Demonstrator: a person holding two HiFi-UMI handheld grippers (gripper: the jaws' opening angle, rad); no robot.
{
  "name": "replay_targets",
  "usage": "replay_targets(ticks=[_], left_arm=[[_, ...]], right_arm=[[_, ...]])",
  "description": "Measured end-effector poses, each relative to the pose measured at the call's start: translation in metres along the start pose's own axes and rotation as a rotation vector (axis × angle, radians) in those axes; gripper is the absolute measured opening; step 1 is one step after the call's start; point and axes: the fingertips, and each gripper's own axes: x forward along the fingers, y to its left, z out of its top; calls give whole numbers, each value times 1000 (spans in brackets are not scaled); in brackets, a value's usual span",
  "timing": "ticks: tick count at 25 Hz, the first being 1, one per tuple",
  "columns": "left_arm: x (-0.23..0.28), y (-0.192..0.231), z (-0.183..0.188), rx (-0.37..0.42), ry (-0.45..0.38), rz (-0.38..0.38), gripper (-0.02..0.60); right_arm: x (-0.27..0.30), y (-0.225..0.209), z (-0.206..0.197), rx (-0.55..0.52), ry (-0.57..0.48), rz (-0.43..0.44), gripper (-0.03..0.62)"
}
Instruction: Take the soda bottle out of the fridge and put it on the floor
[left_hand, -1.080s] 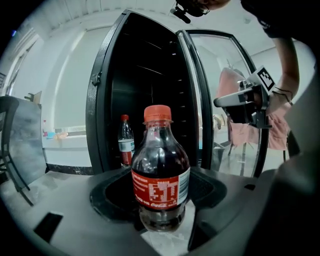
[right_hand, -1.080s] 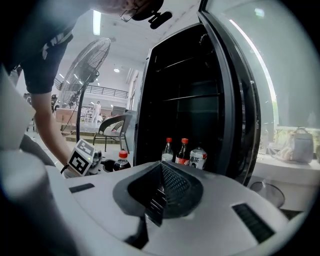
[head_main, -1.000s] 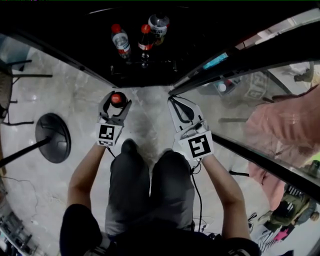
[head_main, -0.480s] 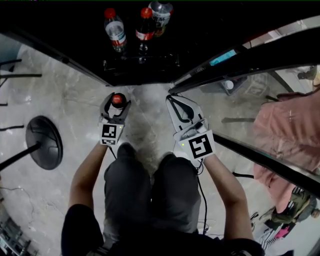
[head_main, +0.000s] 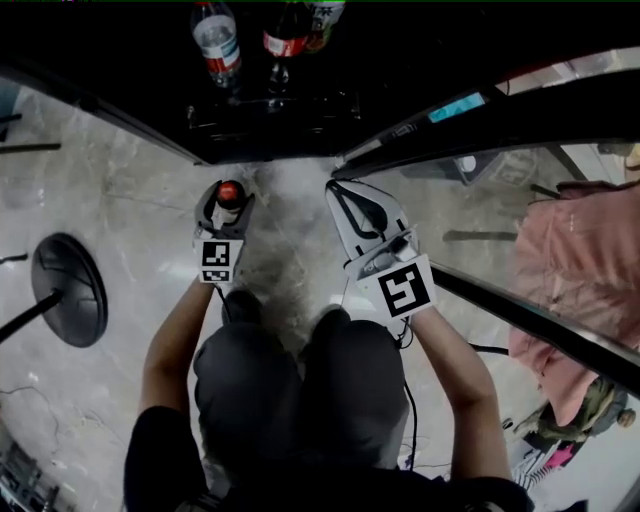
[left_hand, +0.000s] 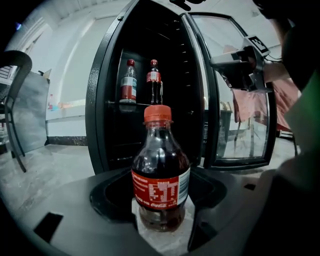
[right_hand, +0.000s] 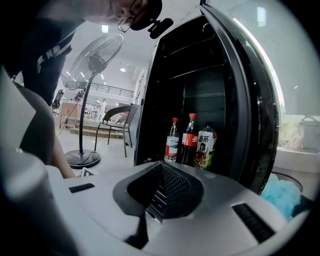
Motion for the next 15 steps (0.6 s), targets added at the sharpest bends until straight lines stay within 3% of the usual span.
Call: replay_targets(ticks=[15], left_arm=[[26, 1, -49, 11, 16, 39, 316]], right_arm=[[10, 6, -25, 3, 14, 21, 18]])
